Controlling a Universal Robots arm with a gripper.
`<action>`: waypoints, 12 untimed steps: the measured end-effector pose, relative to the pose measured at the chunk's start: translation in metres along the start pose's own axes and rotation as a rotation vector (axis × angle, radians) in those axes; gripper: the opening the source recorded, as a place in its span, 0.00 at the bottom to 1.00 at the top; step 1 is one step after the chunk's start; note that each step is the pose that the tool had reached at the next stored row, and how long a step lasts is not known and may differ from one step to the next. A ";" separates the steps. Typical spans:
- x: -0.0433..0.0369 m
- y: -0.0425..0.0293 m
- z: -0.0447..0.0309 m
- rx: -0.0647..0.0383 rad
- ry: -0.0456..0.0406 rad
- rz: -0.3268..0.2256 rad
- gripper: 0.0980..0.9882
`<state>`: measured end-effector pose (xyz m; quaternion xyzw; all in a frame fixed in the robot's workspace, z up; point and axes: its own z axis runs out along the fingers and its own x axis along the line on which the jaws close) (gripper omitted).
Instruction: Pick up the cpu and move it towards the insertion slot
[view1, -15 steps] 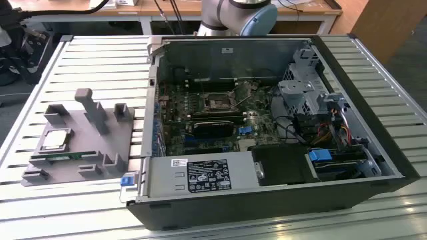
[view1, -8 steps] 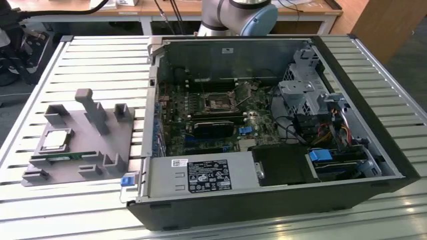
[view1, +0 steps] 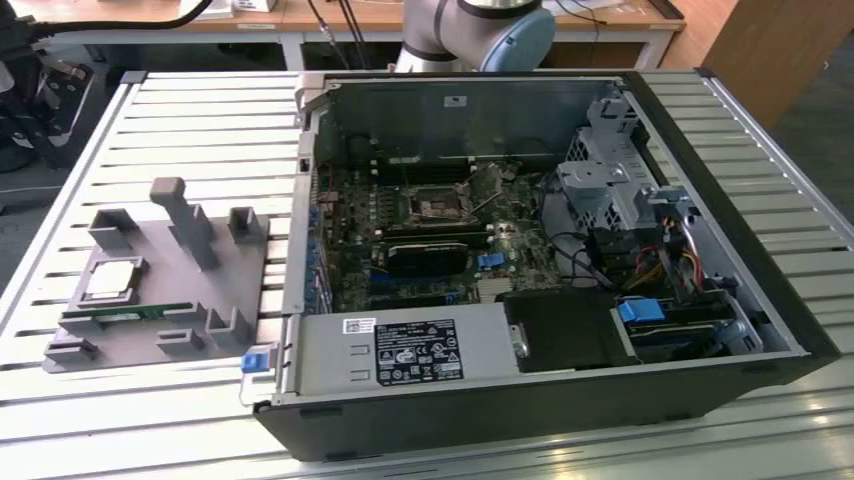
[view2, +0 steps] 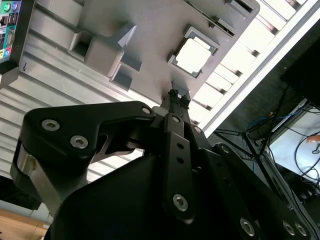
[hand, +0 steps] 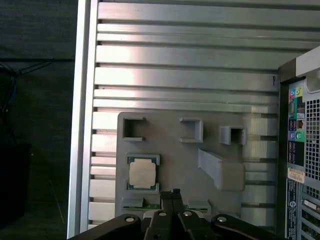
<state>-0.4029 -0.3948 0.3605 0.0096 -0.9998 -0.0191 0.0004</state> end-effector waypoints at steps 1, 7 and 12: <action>0.0002 0.0000 0.0000 0.000 0.0000 0.000 0.01; 0.0008 -0.0002 0.0062 0.000 0.0001 0.000 0.01; 0.0008 -0.0003 0.0074 0.000 0.0000 0.000 0.01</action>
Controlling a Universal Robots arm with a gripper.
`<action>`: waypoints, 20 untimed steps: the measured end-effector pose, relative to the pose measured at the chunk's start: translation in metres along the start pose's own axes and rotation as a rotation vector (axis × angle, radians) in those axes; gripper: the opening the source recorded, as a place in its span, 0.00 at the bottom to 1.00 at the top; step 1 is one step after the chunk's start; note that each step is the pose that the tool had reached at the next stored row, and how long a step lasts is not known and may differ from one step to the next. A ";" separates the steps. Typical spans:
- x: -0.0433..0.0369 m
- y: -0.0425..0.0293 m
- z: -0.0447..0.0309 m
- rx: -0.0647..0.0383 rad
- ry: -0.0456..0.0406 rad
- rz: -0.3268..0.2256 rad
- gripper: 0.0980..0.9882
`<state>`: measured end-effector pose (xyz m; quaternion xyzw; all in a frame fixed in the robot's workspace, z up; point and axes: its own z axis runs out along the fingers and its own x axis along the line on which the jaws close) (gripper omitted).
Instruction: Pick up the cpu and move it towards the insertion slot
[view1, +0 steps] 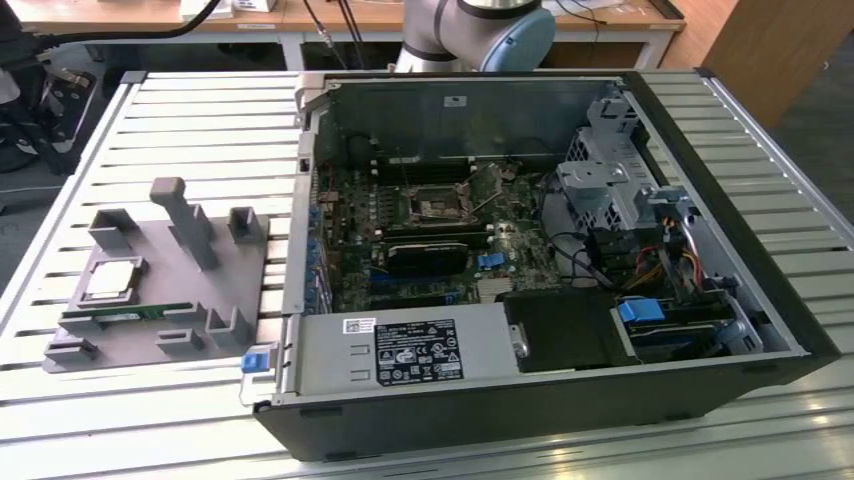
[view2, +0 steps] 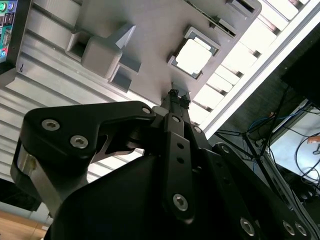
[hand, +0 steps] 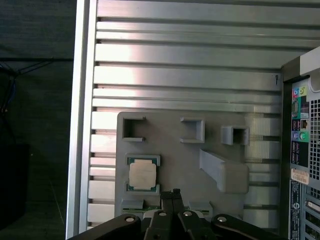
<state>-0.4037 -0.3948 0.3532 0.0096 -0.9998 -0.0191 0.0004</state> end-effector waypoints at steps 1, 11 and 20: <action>0.0000 0.0000 0.0003 0.000 0.0000 0.000 0.01; 0.0000 -0.0001 0.0033 0.000 0.0001 0.000 0.01; 0.0000 -0.0003 0.0067 0.000 0.0002 0.000 0.01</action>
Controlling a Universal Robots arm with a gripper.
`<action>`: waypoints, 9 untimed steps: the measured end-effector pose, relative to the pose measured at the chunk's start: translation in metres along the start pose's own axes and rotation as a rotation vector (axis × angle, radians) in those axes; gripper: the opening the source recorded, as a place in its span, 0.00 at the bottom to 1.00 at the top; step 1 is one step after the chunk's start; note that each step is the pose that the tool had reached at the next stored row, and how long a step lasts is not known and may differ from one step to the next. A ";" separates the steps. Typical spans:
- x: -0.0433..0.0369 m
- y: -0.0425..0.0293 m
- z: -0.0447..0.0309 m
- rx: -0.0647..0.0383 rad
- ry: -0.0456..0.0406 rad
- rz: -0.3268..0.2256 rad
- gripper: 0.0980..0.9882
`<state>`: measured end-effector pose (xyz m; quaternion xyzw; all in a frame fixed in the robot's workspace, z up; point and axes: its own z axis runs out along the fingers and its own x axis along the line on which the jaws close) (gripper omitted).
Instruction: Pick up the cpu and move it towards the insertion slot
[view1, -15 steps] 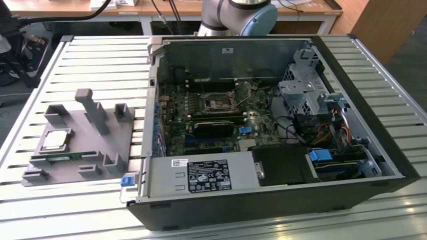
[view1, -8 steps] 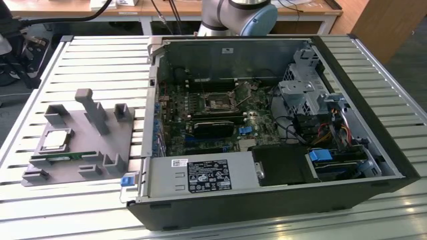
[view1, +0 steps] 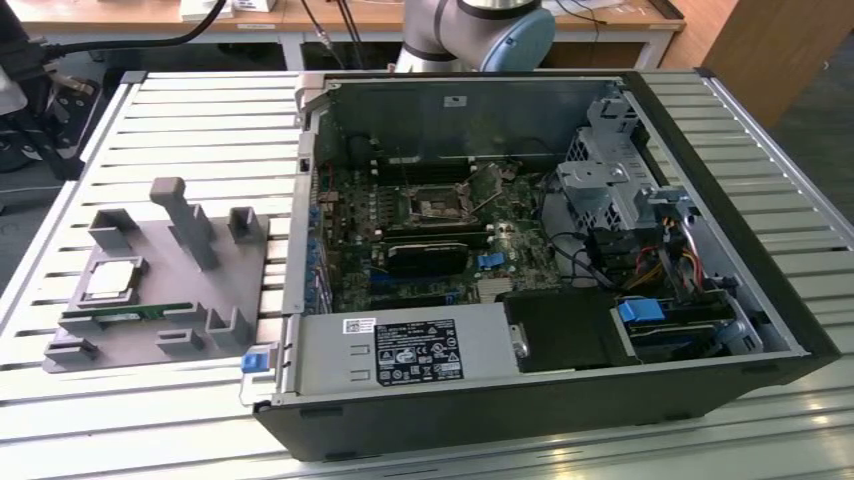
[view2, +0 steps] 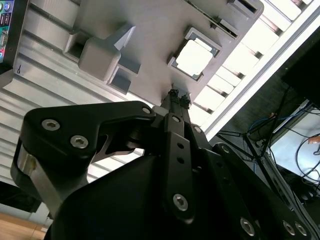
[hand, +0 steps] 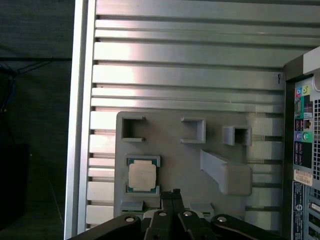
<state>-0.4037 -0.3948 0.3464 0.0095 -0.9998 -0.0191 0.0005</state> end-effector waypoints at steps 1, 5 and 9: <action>0.0000 0.0000 0.0002 0.000 0.0001 0.000 0.01; 0.0001 -0.0004 0.0018 0.000 -0.0002 0.000 0.01; 0.0014 -0.0012 0.0040 0.000 -0.0001 0.000 0.01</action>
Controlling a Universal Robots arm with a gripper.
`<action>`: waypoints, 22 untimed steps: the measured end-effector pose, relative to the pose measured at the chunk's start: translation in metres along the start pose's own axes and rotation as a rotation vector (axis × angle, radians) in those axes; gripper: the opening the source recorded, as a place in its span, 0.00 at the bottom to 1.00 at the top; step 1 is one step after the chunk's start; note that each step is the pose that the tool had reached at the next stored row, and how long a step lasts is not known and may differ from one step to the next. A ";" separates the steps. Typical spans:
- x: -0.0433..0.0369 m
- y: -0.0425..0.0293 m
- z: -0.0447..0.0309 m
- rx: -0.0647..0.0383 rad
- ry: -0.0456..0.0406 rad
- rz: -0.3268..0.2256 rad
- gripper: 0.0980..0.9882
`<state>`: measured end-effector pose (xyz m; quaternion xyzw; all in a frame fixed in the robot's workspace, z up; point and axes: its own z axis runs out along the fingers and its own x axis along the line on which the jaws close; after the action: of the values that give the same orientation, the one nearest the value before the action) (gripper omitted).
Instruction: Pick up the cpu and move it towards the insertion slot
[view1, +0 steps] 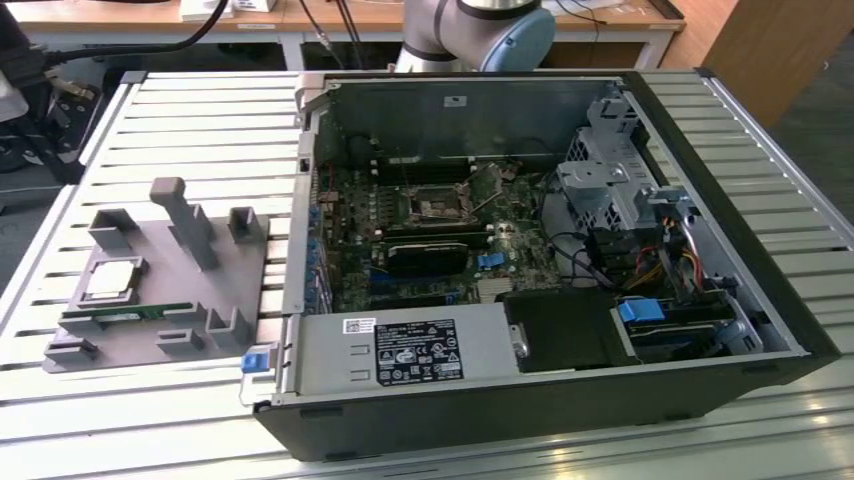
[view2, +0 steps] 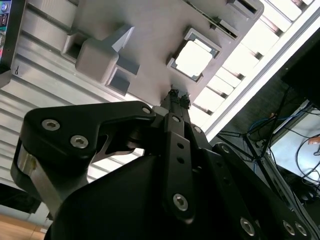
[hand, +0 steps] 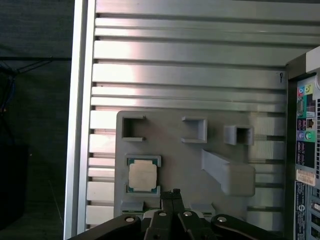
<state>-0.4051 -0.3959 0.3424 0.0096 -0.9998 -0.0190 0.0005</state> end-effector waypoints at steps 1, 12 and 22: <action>0.0004 -0.0001 0.0008 0.000 0.0000 0.000 0.01; 0.0078 -0.0007 0.0132 0.003 0.0001 0.000 0.02; 0.0214 -0.0008 0.0190 0.003 -0.0002 0.000 0.16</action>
<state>-0.4265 -0.3964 0.3234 0.0096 -0.9998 -0.0177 0.0004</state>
